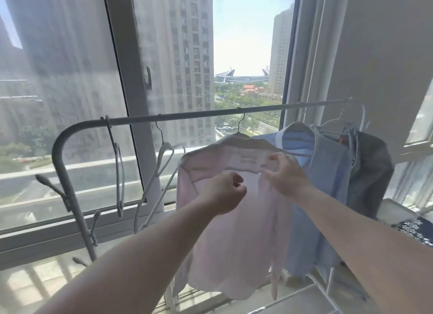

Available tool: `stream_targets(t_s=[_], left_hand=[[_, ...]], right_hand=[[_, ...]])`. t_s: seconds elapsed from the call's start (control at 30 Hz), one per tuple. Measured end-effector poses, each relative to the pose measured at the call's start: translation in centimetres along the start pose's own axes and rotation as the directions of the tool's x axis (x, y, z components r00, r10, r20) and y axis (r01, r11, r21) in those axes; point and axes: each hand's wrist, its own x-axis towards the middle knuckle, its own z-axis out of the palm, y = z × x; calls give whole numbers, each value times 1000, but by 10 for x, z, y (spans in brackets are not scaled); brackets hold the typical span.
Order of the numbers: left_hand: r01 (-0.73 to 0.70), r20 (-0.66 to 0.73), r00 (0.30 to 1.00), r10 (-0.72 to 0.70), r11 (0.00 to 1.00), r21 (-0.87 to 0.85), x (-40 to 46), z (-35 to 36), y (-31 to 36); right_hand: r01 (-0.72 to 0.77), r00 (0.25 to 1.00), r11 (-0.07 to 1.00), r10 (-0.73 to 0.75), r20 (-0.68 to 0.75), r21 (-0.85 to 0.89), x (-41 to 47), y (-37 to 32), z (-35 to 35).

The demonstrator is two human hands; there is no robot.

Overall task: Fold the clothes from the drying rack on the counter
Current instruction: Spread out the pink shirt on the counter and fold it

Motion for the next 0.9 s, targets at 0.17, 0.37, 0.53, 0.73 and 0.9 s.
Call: stream_targets(t_s=[0.17, 0.37, 0.53, 0.73, 0.9], left_hand=[[10, 22, 1000, -9, 999, -49, 39, 11, 3], [52, 10, 999, -52, 999, -8, 75, 34, -3], [75, -191, 979, -76, 997, -13, 112, 38, 9], [247, -317, 911, -265, 964, -97, 142, 56, 35], [240, -379, 875, -302, 950, -201, 140, 67, 49]], right_hand=[[-49, 998, 999, 49, 31, -17, 50, 4, -10], [-42, 993, 998, 46, 110, -45, 101, 32, -3], [5, 984, 995, 14, 175, -103, 147, 66, 1], [121, 805, 973, -213, 554, 198, 164, 88, -2], [-51, 481, 856, -430, 764, 514, 140, 80, 4]])
